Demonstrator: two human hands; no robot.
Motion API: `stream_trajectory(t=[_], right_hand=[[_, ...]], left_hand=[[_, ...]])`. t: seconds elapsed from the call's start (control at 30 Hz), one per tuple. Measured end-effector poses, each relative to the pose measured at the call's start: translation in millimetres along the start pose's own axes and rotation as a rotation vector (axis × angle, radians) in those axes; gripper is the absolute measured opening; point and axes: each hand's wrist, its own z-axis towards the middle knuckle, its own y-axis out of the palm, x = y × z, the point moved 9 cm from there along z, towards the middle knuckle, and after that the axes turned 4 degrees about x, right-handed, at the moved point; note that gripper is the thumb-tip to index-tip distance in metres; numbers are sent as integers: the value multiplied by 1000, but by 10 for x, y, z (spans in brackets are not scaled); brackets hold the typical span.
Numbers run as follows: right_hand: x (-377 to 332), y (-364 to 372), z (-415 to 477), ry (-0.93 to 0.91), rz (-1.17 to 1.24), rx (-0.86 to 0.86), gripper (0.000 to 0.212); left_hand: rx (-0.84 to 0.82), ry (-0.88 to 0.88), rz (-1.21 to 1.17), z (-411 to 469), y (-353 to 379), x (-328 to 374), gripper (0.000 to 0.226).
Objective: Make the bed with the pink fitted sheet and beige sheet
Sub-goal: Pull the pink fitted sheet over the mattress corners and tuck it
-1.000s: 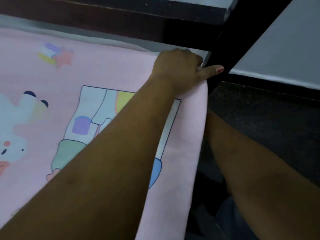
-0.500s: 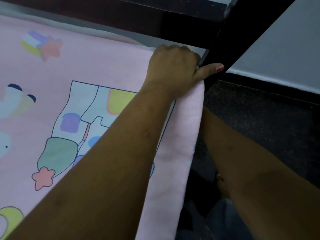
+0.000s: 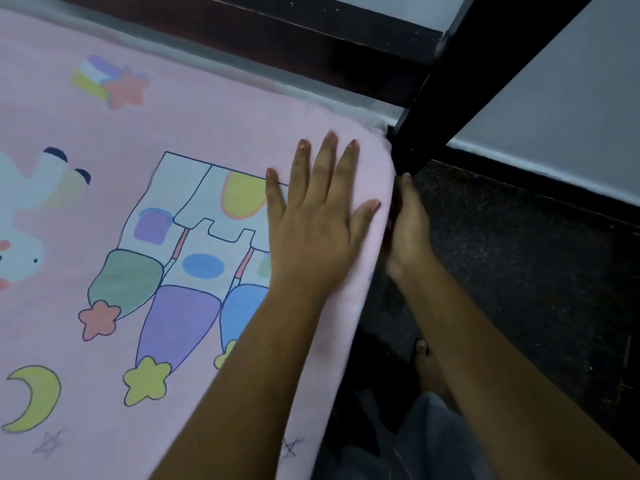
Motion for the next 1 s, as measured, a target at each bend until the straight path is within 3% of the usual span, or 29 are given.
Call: stream_trajectory(t=[0.07, 0.13, 0.3, 0.37, 0.43, 0.5, 0.57, 0.67, 0.73, 0.8, 0.9, 1.0], right_hand=[[81, 147, -60, 94, 62, -111, 41], [187, 167, 7, 136, -5, -97, 41], [147, 79, 125, 111, -468, -49, 41], [-222, -162, 30, -61, -585, 163, 31], [-827, -221, -387, -517, -634, 319, 24], [-1115, 180, -1034, -938, -692, 119, 26], [-901, 803, -1459, -1169, -894, -320, 33], [-108, 1431, -1723, -1464, -1441, -846, 46], [109, 1547, -1477, -1480, -1693, -961, 58], [-95, 1579, -1073, -1396, -1780, -826, 66], [-577, 1559, -704, -1296, -1799, -470, 63], [-678, 1534, -659, -1159, -1813, -296, 64]], left_hand=[[-32, -65, 61, -67, 150, -62, 61], [-41, -65, 65, -61, 233, 0, 59], [-117, -101, 25, -36, 131, -3, 61], [-124, -64, -119, -99, 23, 107, 58], [-16, -138, -283, -270, -195, 79, 52], [144, -376, -379, -604, -418, -242, 50], [217, -589, -343, -1015, -512, -627, 52], [134, -879, -169, -1655, -499, -1162, 54], [10, -965, -69, -1894, -408, -1232, 56], [-83, -928, -2, -1918, -309, -1105, 65], [-112, -825, 7, -1779, -206, -848, 75], [-142, -752, -22, -1710, -167, -729, 75]])
